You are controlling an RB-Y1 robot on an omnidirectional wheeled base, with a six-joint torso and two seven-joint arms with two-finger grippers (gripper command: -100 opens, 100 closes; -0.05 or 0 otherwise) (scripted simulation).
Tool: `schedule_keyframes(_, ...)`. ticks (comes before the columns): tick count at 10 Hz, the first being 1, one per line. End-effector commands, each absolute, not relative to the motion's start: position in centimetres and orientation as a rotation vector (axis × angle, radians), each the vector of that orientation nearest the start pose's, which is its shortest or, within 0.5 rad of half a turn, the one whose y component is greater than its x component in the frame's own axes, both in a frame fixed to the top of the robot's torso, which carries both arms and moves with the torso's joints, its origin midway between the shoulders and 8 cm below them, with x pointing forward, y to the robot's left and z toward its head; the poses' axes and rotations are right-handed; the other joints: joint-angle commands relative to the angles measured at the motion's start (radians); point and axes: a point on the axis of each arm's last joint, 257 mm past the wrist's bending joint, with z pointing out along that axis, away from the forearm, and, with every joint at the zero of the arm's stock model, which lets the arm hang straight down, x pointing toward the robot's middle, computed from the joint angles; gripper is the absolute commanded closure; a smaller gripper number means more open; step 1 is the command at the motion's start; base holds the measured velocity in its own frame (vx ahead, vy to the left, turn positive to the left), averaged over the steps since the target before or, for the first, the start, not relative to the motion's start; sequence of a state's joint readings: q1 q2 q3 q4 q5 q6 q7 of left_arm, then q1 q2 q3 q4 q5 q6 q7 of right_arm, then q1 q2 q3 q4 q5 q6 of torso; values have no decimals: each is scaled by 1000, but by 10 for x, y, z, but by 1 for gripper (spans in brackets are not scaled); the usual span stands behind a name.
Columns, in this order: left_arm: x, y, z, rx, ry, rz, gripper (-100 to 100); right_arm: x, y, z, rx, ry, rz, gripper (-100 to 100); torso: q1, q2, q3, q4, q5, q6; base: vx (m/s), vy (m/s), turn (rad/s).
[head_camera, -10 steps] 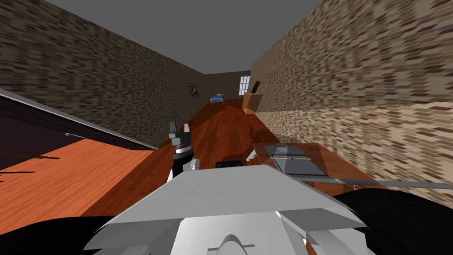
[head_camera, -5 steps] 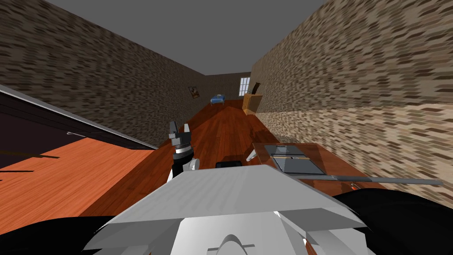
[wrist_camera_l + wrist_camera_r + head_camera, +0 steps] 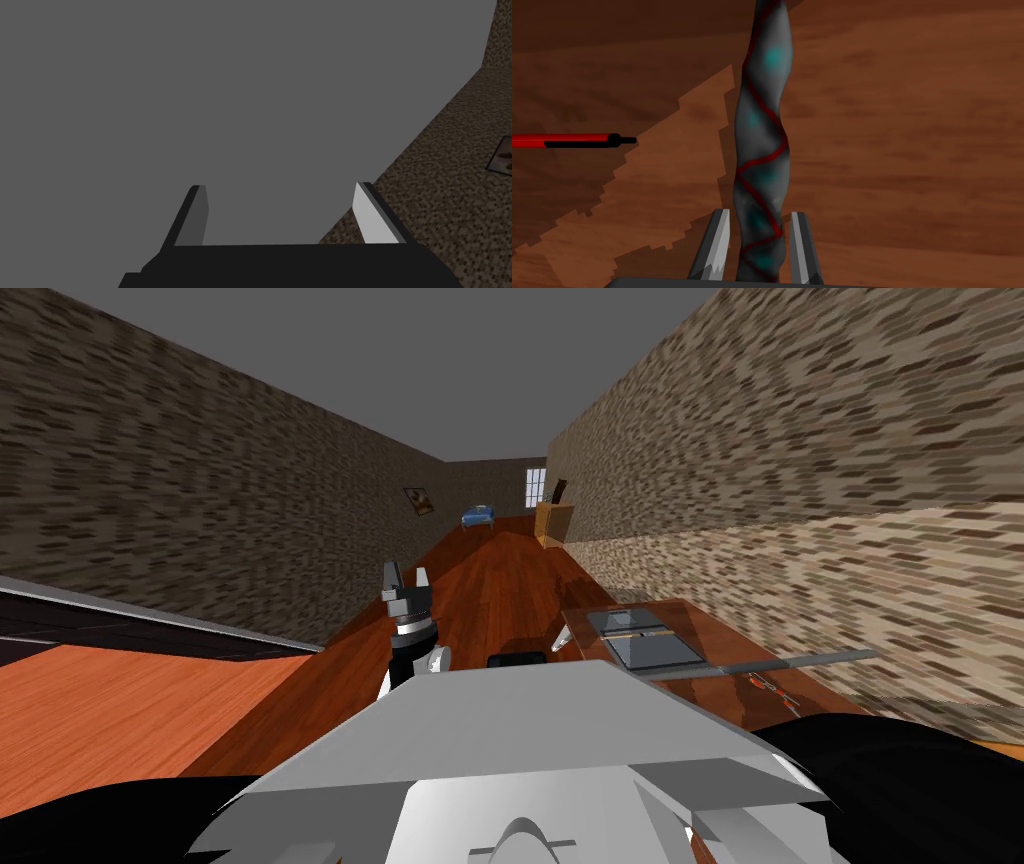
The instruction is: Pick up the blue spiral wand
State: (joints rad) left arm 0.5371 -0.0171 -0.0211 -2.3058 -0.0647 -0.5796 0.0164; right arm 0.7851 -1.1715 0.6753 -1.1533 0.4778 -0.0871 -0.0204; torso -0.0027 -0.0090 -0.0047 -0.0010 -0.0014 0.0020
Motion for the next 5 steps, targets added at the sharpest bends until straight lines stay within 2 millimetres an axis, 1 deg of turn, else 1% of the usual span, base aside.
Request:
schedule_keyframes(1,324,266,38,-578,584,-1302,0,-125,-586,-496,89,3092,-262,100,0,0,0,0,0,0,120,-44,-121)
schedule_keyframes(5,324,266,38,-578,584,-1302,0,-112,-583,-486,-70,3084,-258,100,1,1,0,-1,0,3,122,-27,-271)
